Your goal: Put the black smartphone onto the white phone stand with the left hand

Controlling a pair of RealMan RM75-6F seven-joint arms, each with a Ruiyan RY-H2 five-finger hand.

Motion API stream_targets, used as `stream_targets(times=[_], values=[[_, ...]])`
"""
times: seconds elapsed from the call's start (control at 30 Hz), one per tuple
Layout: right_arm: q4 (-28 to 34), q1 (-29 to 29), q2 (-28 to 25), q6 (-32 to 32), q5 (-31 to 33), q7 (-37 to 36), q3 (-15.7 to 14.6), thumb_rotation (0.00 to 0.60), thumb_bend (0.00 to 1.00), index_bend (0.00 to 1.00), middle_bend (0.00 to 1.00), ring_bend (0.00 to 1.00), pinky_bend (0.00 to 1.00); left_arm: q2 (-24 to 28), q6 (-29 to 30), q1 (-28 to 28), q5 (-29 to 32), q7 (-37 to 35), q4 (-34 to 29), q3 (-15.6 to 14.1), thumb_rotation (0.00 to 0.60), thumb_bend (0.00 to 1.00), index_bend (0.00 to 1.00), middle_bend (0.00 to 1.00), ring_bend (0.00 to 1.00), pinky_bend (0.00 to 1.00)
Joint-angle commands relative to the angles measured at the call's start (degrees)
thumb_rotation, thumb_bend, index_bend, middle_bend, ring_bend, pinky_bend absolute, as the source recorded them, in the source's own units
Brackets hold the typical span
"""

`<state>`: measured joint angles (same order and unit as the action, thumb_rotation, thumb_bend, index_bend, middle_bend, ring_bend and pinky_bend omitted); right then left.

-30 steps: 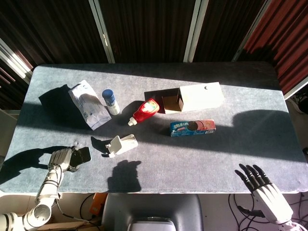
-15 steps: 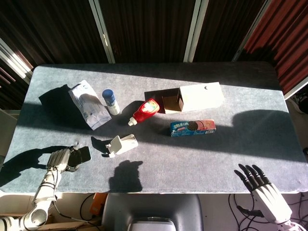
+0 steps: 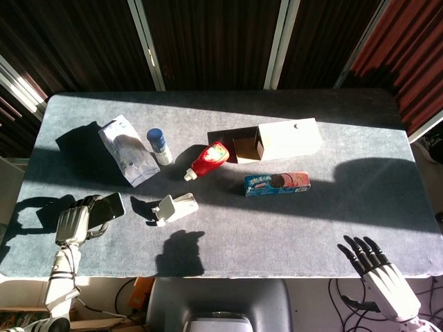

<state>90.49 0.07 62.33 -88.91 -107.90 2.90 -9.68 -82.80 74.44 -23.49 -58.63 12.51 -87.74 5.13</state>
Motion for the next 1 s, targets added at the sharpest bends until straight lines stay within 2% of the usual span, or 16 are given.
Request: stream_targets(times=[0.03, 0.13, 0.23, 0.3, 0.43, 0.67, 0.87, 1.0], values=[[0.07, 0.04, 0.06, 0.16, 0.01, 0.16, -0.03, 0.6, 0.25, 0.0, 0.0, 0.0, 0.0, -0.76, 2.02, 2.19, -3.52, -6.87, -0.66, 1.36, 0.6, 0.48, 0.87, 1.0, 0.69, 0.27], [0.1, 0.04, 0.09, 0.22, 0.01, 0.24, -0.04, 0.6, 0.25, 0.0, 0.0, 0.0, 0.0, -0.86, 1.87, 2.63, -4.3, -8.89, -0.95, 1.4, 0.6, 0.48, 0.87, 1.0, 0.69, 0.27], [0.16, 0.05, 0.13, 0.32, 0.01, 0.4, -0.08, 0.6, 0.25, 0.0, 0.0, 0.0, 0.0, -1.83, 1.14, 3.71, -5.86, -15.47, -2.07, 1.75, 0.6, 0.48, 0.87, 1.0, 0.69, 0.27], [0.24, 0.19, 0.24, 0.85, 0.08, 0.67, -0.14, 0.6, 0.25, 0.0, 0.0, 0.0, 0.0, -5.66, 1.22, 4.43, -6.74, -22.87, -3.05, 3.12, 0.6, 0.49, 0.87, 1.0, 0.69, 0.27], [0.37, 0.41, 0.21, 1.37, 0.45, 0.79, -0.02, 0.6, 0.25, 0.0, 0.0, 0.0, 0.0, -10.26, 2.51, 4.72, -9.34, -28.28, -2.55, 4.52, 0.6, 0.49, 0.88, 1.0, 0.69, 0.27], [0.44, 0.75, 0.05, 1.95, 0.58, 0.56, -0.08, 0.6, 0.25, 0.0, 0.0, 0.0, 0.0, -15.98, 2.67, 3.43, -10.86, -29.75, -2.43, 7.01, 0.6, 0.48, 0.88, 1.0, 0.69, 0.25], [0.46, 0.81, -0.07, 1.92, 0.66, 0.23, -0.1, 0.6, 0.25, 0.0, 0.0, 0.0, 0.0, -22.06, 4.33, 1.64, -11.25, -27.6, 3.03, 9.89, 0.6, 0.48, 0.88, 1.0, 0.69, 0.25], [0.47, 0.88, -0.17, 1.96, 0.75, 0.02, -0.11, 0.6, 0.25, 0.0, 0.0, 0.0, 0.0, -26.44, 4.46, 0.37, -11.09, -27.98, 8.81, 11.47, 0.6, 0.48, 0.88, 1.0, 0.69, 0.25]])
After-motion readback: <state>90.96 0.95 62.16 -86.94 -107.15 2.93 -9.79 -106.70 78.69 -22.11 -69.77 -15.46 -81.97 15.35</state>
